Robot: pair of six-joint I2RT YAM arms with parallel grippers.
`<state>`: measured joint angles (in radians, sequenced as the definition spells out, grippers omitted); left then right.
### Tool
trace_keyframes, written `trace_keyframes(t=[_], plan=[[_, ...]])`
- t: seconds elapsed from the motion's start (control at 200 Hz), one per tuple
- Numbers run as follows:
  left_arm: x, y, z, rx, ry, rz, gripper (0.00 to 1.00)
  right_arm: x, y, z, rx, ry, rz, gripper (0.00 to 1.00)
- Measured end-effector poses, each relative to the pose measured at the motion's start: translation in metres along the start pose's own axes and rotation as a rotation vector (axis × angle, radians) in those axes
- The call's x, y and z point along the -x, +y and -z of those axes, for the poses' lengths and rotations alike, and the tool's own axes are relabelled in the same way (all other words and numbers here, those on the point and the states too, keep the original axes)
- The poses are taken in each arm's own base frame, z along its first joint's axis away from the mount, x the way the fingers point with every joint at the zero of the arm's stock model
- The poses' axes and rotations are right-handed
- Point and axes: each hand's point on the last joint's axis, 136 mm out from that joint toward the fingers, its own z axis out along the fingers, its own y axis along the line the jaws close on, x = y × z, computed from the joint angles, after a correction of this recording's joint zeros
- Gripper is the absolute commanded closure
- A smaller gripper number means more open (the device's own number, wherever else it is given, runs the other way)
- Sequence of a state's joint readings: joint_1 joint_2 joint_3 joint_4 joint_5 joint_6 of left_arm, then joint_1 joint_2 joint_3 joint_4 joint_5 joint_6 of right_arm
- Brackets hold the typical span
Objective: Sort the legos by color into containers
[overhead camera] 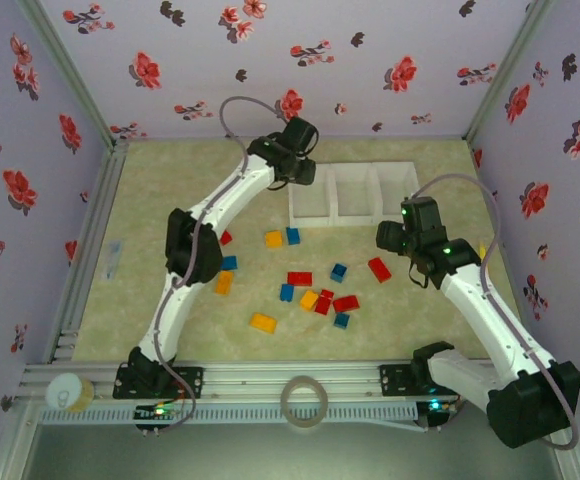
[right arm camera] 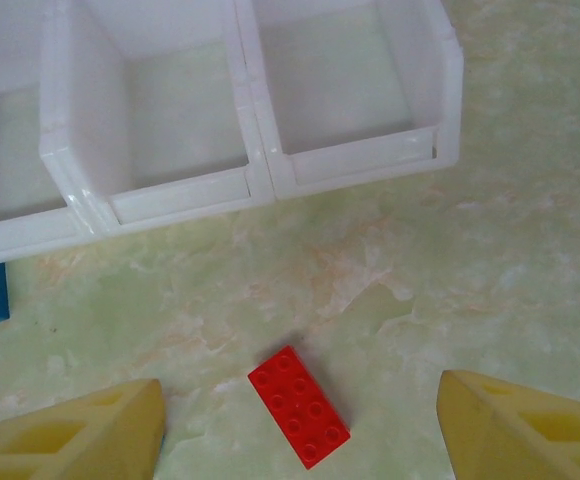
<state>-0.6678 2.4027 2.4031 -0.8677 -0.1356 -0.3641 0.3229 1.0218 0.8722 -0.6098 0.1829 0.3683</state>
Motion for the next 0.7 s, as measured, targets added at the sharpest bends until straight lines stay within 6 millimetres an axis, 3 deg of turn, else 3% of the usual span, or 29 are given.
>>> trace_keyframes(t=[0.145, 0.215, 0.295, 0.36, 0.565, 0.7], plan=[[-0.015, -0.005, -0.023, -0.020, 0.048, -0.009, 0.70, -0.006, -0.002, -0.002, -0.007, 0.016, 0.003, 0.29], [-0.017, -0.008, -0.030, -0.029, 0.051, -0.011, 0.61, -0.008, -0.003, -0.003, -0.008, 0.021, 0.003, 0.29], [-0.017, -0.010, -0.035, -0.038, 0.049, -0.012, 0.44, -0.011, -0.004, -0.004, -0.012, 0.028, 0.002, 0.29], [-0.016, -0.011, -0.035, -0.042, 0.045, -0.014, 0.38, -0.014, -0.005, -0.003, -0.013, 0.032, 0.003, 0.29], [-0.008, -0.014, -0.033, -0.059, 0.021, -0.023, 0.36, -0.016, -0.006, -0.001, -0.012, 0.030, -0.005, 0.29], [-0.020, -0.009, -0.025, -0.049, 0.050, -0.032, 0.36, -0.020, -0.008, -0.001, -0.010, 0.035, -0.013, 0.29]])
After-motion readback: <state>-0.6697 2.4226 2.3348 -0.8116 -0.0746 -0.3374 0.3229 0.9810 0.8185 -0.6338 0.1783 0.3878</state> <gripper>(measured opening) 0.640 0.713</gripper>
